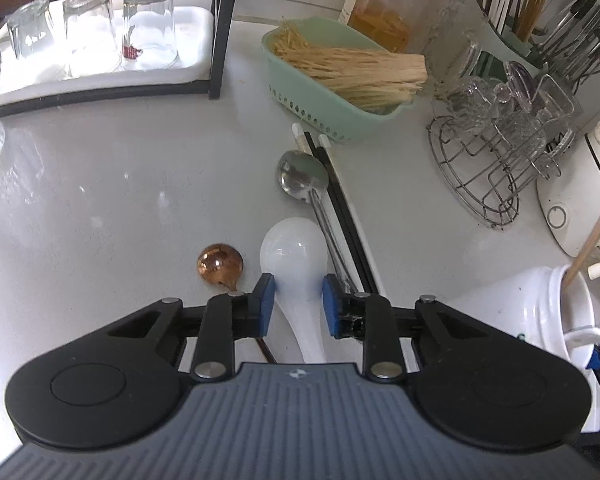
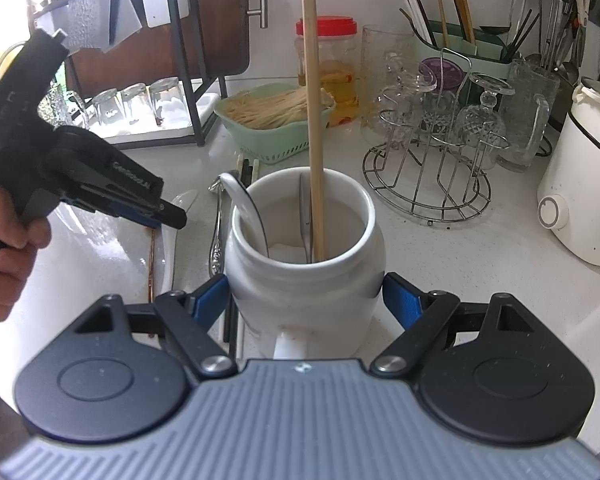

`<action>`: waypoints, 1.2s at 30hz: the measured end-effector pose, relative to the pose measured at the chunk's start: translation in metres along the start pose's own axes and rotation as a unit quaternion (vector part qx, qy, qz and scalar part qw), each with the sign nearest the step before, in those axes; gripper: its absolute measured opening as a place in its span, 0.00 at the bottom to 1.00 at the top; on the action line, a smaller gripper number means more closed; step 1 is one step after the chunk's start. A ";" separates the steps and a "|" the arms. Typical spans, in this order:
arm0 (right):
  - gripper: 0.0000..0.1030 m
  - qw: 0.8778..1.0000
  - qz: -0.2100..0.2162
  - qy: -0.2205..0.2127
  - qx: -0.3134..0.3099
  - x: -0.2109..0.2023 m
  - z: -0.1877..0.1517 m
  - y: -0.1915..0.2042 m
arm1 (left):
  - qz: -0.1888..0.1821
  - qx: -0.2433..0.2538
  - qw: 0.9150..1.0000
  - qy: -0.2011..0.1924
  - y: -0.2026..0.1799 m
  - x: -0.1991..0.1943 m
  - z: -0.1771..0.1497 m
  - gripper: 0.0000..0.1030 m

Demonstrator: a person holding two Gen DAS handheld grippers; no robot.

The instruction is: Organize utensils

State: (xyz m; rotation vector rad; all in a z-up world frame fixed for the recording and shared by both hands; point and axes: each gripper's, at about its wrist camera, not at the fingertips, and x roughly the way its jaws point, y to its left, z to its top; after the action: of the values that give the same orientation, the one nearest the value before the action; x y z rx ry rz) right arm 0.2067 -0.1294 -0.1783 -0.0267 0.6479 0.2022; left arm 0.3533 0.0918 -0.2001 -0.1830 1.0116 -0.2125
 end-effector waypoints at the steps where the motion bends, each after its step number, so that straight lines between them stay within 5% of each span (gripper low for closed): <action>1: 0.84 1.000 0.001 0.000 -0.001 0.000 0.000 0.000 | -0.004 -0.003 1.000 0.003 0.001 0.000 -0.002 0.25; 2: 0.84 1.000 0.001 -0.001 -0.002 0.001 0.000 0.000 | -0.011 -0.008 1.000 0.005 0.003 0.000 -0.003 0.15; 6: 0.84 1.000 0.003 -0.002 -0.005 0.002 0.001 0.000 | -0.013 -0.006 1.000 0.008 0.005 0.000 -0.006 0.10; 20: 0.84 1.000 0.002 -0.002 -0.002 0.002 0.002 0.000 | -0.005 0.020 1.000 0.012 0.006 0.009 0.006 0.11; 22: 0.84 1.000 0.001 -0.002 -0.001 0.003 0.002 0.000 | -0.004 0.031 0.999 0.013 0.002 0.011 0.008 0.20; 24: 0.84 1.000 0.000 -0.002 0.000 0.003 0.002 0.001 | -0.001 0.039 0.999 0.011 -0.001 0.013 0.009 0.45; 36: 0.84 1.000 -0.001 0.001 0.002 0.005 0.005 0.000 | 0.023 0.116 0.992 0.037 -0.025 0.036 0.013 0.46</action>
State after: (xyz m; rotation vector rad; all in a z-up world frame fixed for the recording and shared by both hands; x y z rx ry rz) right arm 0.2133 -0.1278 -0.1774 -0.0246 0.6492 0.1983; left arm 0.3807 0.0591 -0.2159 0.0611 1.0552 -0.2946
